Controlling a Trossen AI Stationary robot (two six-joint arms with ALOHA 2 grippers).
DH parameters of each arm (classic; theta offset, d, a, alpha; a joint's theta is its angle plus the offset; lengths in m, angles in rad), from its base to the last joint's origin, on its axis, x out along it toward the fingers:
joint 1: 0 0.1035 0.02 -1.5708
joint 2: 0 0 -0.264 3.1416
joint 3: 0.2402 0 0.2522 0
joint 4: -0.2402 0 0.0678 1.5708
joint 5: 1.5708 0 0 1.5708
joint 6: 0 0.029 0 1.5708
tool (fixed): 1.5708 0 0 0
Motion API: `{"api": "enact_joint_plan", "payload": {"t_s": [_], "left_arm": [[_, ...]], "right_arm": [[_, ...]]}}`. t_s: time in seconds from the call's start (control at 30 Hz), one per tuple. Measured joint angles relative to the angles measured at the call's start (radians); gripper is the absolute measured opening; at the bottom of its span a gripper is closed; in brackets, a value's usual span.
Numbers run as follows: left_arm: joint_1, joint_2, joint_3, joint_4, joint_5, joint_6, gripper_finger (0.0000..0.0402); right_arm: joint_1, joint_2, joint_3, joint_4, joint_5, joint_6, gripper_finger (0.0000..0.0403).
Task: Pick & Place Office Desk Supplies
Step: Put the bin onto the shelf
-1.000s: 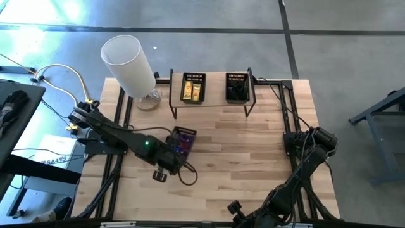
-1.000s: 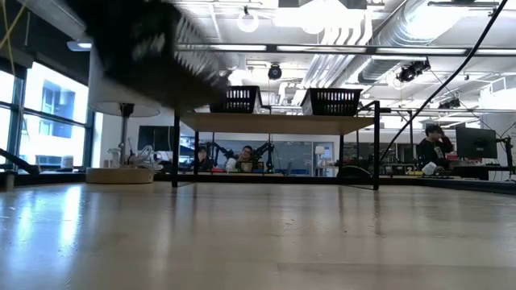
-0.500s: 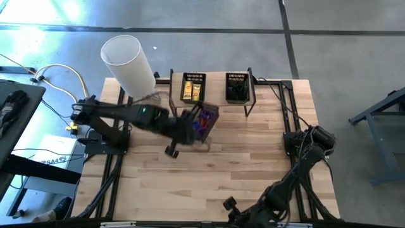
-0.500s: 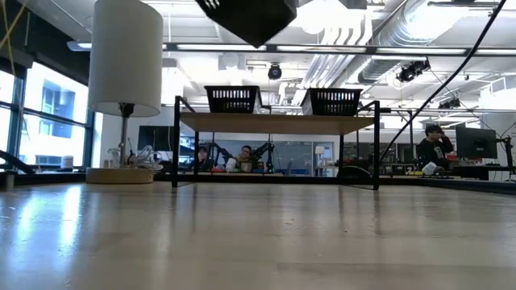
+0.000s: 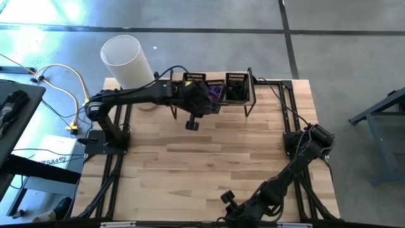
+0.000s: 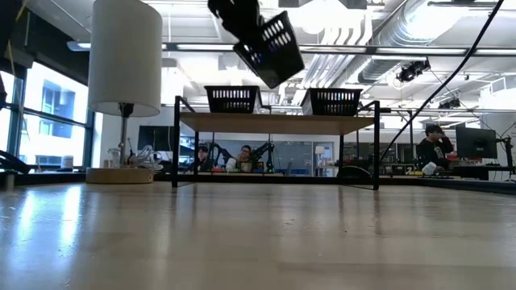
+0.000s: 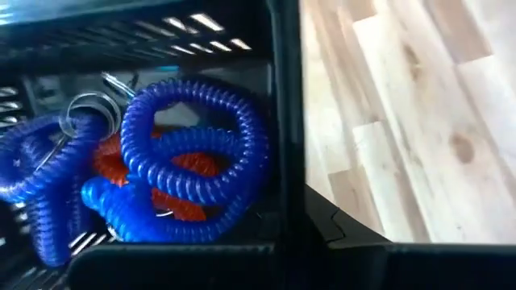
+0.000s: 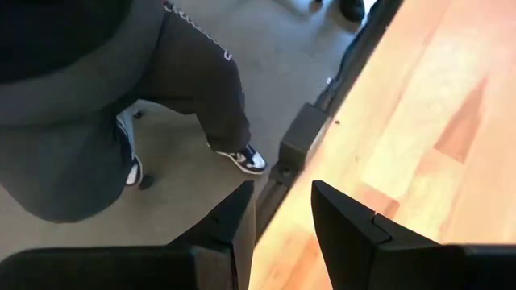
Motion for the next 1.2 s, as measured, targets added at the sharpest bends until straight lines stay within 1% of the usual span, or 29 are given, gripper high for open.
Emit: {"api": "enact_joint_plan", "payload": {"t_s": [0.13,0.3,0.4,0.5,0.6,0.7,0.83,0.97,1.1,1.2], "left_arm": [[0.024,0.027,0.0,0.011,0.001,0.013,0.0],[0.043,0.026,0.0,0.009,0.002,0.012,0.0],[0.054,0.026,0.0,-0.01,0.001,0.002,0.0],[0.062,0.026,0.0,-0.05,-0.012,-0.001,0.0],[0.061,0.026,0.0,-0.052,-0.039,-0.008,0.0],[0.054,0.023,0.0,-0.065,-0.081,-0.018,0.0],[0.053,0.021,0.0,-0.092,-0.086,-0.034,0.0],[0.04,0.02,0.0,-0.08,-0.09,-0.018,0.0],[0.024,0.019,0.0,-0.005,-0.075,0.046,0.0],[0.026,0.019,0.0,0.055,-0.012,0.073,0.0]], "right_arm": [[0.017,0.0,0.0,-0.021,0.038,0.002,0.011],[0.03,0.0,0.0,-0.043,0.106,0.006,0.011],[0.03,0.0,0.0,-0.045,0.125,0.008,0.011],[0.029,-0.001,0.0,-0.045,0.126,0.013,0.011],[0.029,-0.001,0.0,-0.044,0.108,0.042,0.011],[0.031,-0.002,0.0,-0.043,0.107,0.067,0.011],[0.04,-0.002,0.0,-0.033,0.107,0.09,0.011],[0.05,-0.002,0.0,-0.022,0.107,0.114,0.011],[0.059,-0.002,0.0,-0.011,0.112,0.117,0.011],[0.059,-0.002,0.0,-0.012,0.12,0.132,0.011]]}}
